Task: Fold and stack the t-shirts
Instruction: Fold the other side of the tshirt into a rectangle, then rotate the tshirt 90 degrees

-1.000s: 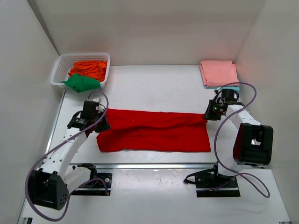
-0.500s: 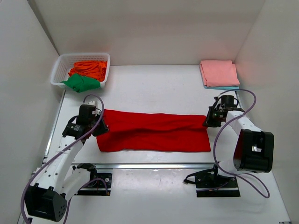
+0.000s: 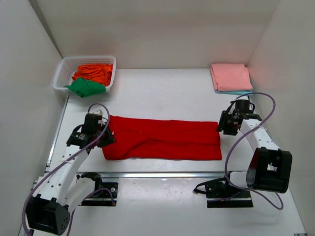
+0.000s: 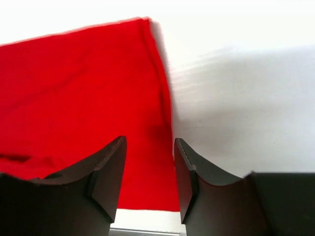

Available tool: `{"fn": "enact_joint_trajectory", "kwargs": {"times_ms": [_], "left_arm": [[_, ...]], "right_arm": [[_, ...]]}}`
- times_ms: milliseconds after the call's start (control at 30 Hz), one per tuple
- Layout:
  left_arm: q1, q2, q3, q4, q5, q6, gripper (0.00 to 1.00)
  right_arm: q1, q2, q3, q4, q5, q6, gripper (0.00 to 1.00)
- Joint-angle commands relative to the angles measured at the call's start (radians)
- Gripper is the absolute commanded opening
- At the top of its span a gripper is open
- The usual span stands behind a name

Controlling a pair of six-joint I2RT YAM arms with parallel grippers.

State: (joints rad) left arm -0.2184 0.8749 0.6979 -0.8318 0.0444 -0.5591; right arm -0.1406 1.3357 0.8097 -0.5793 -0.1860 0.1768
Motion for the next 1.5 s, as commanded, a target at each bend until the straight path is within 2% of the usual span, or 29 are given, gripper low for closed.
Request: {"fn": "enact_joint_trajectory", "kwargs": {"times_ms": [0,33,133,267,400,500,567,600,667,833,900,933,1000,1033,1067,1100,1167,1200,1233,1267,1333,1400,1467], "left_arm": [[-0.018,-0.005,0.084,0.034,-0.031,-0.013,0.39],[-0.022,0.016,0.104,0.034,-0.031,-0.015,0.39],[-0.076,0.119,0.129,0.075,-0.011,-0.028,0.31],[-0.191,0.272,0.111,0.149,-0.077,-0.09,0.27],[-0.203,0.447,0.1,0.21,-0.109,-0.149,0.24],[-0.219,0.583,0.144,0.23,-0.168,-0.168,0.22],[-0.242,0.691,0.242,0.226,-0.205,-0.156,0.23],[-0.242,0.769,0.264,0.22,-0.212,-0.15,0.22],[-0.26,0.887,0.409,0.189,-0.225,-0.124,0.22],[-0.256,1.177,0.725,0.134,-0.198,-0.081,0.2],[-0.239,1.344,0.988,0.026,-0.175,-0.042,0.2],[-0.233,1.393,1.07,-0.012,-0.178,-0.029,0.19],[-0.237,1.627,1.469,-0.204,-0.169,0.017,0.18],[-0.242,1.694,1.734,-0.325,-0.17,0.033,0.19],[-0.239,1.842,2.013,-0.386,-0.155,0.039,0.19],[-0.224,1.954,2.116,-0.453,-0.106,0.022,0.19],[-0.196,1.885,1.945,-0.335,-0.019,0.019,0.17],[-0.194,1.812,1.761,-0.217,-0.015,0.015,0.17],[-0.193,1.793,1.682,-0.152,-0.023,0.016,0.17],[-0.193,1.793,1.683,-0.155,-0.034,0.022,0.17],[-0.182,1.898,1.902,-0.206,0.006,0.016,0.18],[-0.161,1.947,2.009,-0.204,0.058,-0.011,0.18],[-0.121,1.905,1.862,-0.104,0.1,-0.039,0.15]], "right_arm": [[0.042,-0.061,0.078,0.015,0.04,-0.013,0.41],[0.064,-0.047,0.092,0.022,0.033,-0.02,0.41],[0.12,0.012,0.129,0.053,0.008,-0.034,0.42],[0.165,0.121,0.157,0.094,-0.029,-0.025,0.41],[0.197,0.2,0.146,0.121,-0.029,-0.014,0.38],[0.223,0.25,0.14,0.084,0.0,0.016,0.38],[0.243,0.269,0.115,0.043,0.023,0.073,0.36],[0.262,0.263,0.102,0.021,0.04,0.093,0.3],[0.292,0.229,0.04,-0.004,0.054,0.142,0.26],[0.421,0.074,-0.118,0.007,0.079,0.294,0.23],[0.476,0.004,-0.182,0.033,0.069,0.402,0.2],[0.516,-0.01,-0.193,0.057,0.062,0.429,0.19],[0.638,-0.036,-0.231,0.145,0.043,0.545,0.16],[0.671,-0.029,-0.239,0.159,0.039,0.57,0.16],[0.737,-0.011,-0.238,0.215,0.033,0.607,0.16],[0.795,0.005,-0.224,0.231,0.026,0.653,0.16],[0.864,0.049,-0.196,0.298,0.017,0.67,0.15],[0.903,0.09,-0.17,0.317,0.011,0.681,0.16],[0.912,0.141,-0.146,0.331,-0.004,0.675,0.15],[0.944,0.166,-0.138,0.334,-0.015,0.665,0.16],[0.966,0.261,-0.084,0.345,-0.033,0.627,0.17],[0.992,0.31,-0.043,0.342,-0.032,0.601,0.17],[0.987,0.33,-0.026,0.351,-0.032,0.578,0.17]]}}
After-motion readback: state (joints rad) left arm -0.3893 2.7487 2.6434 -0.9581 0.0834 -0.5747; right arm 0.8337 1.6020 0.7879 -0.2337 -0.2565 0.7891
